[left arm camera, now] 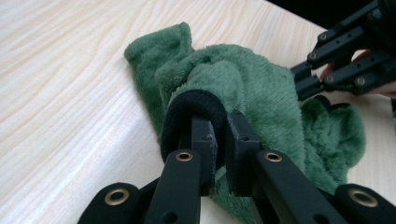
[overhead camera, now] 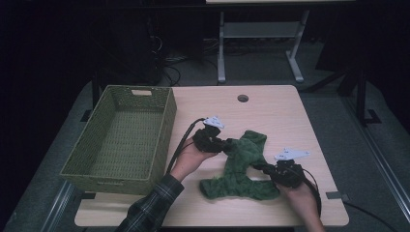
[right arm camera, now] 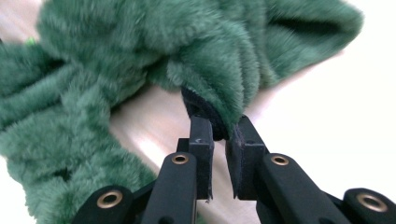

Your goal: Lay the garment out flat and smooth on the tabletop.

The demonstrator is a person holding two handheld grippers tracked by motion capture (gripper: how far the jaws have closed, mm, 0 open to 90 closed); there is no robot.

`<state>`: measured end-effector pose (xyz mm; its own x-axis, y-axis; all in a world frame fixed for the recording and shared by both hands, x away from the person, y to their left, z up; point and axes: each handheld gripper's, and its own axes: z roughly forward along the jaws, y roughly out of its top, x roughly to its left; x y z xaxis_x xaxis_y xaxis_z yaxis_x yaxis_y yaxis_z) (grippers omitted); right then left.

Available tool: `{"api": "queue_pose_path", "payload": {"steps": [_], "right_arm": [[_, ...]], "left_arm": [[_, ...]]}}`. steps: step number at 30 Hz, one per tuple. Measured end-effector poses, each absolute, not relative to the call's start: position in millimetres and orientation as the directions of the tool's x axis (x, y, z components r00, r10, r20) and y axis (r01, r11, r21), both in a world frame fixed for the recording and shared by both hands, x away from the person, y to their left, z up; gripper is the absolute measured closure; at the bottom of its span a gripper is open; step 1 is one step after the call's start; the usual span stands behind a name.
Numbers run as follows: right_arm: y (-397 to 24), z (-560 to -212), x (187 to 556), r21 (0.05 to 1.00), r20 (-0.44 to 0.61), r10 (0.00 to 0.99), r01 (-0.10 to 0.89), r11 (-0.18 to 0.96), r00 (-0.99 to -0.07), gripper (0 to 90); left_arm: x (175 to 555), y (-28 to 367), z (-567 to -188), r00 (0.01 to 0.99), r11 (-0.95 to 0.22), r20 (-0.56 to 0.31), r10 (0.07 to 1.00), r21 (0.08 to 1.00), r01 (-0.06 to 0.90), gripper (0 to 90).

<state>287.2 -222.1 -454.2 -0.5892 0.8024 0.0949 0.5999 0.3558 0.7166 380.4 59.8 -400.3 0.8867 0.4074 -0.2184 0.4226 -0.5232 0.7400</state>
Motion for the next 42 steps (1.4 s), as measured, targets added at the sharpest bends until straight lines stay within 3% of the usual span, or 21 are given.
{"api": "queue_pose_path", "payload": {"steps": [8,15,23,31,36,39,42], "right_arm": [[-226,-415,296,0.771,0.057,0.775,0.521,0.366,-0.629,81.3],[-220,-386,304,0.803,0.023,0.740,0.453,0.386,-0.672,81.4],[-208,-411,324,0.766,0.059,0.714,0.490,0.416,-0.697,81.4],[-209,-443,334,0.705,0.128,0.720,0.573,0.417,-0.682,81.4],[-205,-457,337,0.671,0.135,0.720,0.598,0.439,-0.680,81.3],[-203,-461,338,0.654,0.136,0.719,0.607,0.452,-0.682,80.1],[-203,-459,337,0.654,0.132,0.718,0.604,0.454,-0.683,72.3]], "left_arm": [[367,83,-380,0.872,-0.472,-0.220,0.436,0.770,0.430,83.9],[354,103,-384,0.829,-0.460,-0.225,0.512,0.743,0.486,84.1],[355,103,-424,0.789,-0.515,-0.239,0.566,0.644,0.565,84.4],[363,97,-451,0.786,-0.584,-0.217,0.579,0.563,0.585,84.4],[363,94,-456,0.781,-0.579,-0.206,0.589,0.567,0.586,84.2],[363,94,-457,0.776,-0.568,-0.208,0.596,0.574,0.590,80.5],[361,95,-450,0.784,-0.581,-0.197,0.588,0.571,0.580,65.5]]}}
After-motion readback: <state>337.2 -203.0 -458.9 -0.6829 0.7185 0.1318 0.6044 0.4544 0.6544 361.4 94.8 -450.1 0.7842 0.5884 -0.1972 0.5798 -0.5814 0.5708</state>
